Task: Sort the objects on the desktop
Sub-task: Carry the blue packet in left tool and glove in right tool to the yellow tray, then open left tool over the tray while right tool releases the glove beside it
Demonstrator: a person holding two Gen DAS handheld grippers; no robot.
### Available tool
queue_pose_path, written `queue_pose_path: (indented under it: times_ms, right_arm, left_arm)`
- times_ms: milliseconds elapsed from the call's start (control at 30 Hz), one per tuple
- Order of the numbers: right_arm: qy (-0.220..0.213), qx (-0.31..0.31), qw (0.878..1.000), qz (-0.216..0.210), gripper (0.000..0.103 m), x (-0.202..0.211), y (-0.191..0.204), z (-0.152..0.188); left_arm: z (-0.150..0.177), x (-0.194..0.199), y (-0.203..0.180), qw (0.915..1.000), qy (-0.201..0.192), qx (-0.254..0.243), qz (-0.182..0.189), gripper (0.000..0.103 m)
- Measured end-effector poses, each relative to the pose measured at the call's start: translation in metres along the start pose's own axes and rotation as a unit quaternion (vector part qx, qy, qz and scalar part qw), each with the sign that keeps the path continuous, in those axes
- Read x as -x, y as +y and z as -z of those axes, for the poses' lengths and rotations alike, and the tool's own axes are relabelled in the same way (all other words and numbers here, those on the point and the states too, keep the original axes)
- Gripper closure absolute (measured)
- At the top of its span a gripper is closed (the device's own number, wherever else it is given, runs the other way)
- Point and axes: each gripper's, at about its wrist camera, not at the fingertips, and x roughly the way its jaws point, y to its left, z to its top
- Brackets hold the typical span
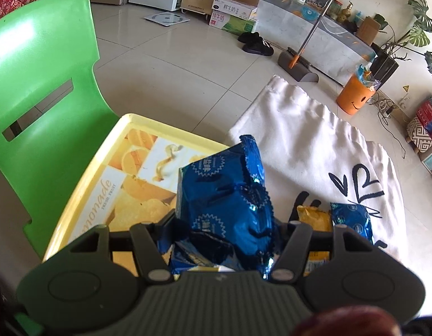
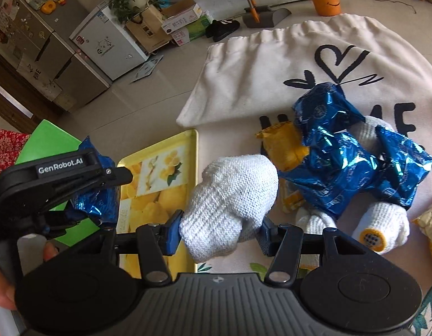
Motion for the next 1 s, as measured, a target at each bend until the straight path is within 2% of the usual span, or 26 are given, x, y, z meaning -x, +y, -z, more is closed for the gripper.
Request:
queue_pose_path:
  times_ms: [133, 333, 500, 567, 633, 767, 1000]
  right_arm:
    - [0.015, -0.006, 0.999, -0.034, 0.049, -0.017, 0.012, 0.002]
    - [0.05, 0.009, 0.997, -0.058, 0.049, -0.049, 0.034, 0.008]
    - [0.07, 0.034, 0.992, -0.095, 0.045, -0.067, 0.051, 0.014]
    - [0.075, 0.046, 0.99, -0.106, 0.042, -0.069, 0.057, 0.015]
    - [0.068, 0.055, 0.989, -0.122, 0.041, -0.065, 0.059, 0.016]
    - [0.052, 0.064, 0.99, -0.118, 0.039, -0.056, 0.055, 0.013]
    - [0.027, 0.067, 0.995, -0.076, 0.037, -0.036, 0.04, 0.01]
  left_arm:
    - [-0.019, -0.005, 0.013, 0.9998, -0.01, 0.009, -0.017, 0.043]
    - [-0.033, -0.019, 0.042, 0.9975, -0.002, 0.062, -0.032, 0.043]
    - [-0.042, -0.02, 0.058, 0.9941, -0.016, 0.094, -0.052, 0.042]
    - [-0.044, -0.017, 0.06, 0.9928, -0.025, 0.099, -0.061, 0.03]
    - [-0.043, -0.014, 0.058, 0.993, -0.033, 0.093, -0.065, 0.025]
    - [-0.042, -0.008, 0.05, 0.9933, -0.042, 0.087, -0.063, 0.009]
    - [-0.033, -0.007, 0.026, 0.9969, -0.038, 0.05, -0.047, 0.005]
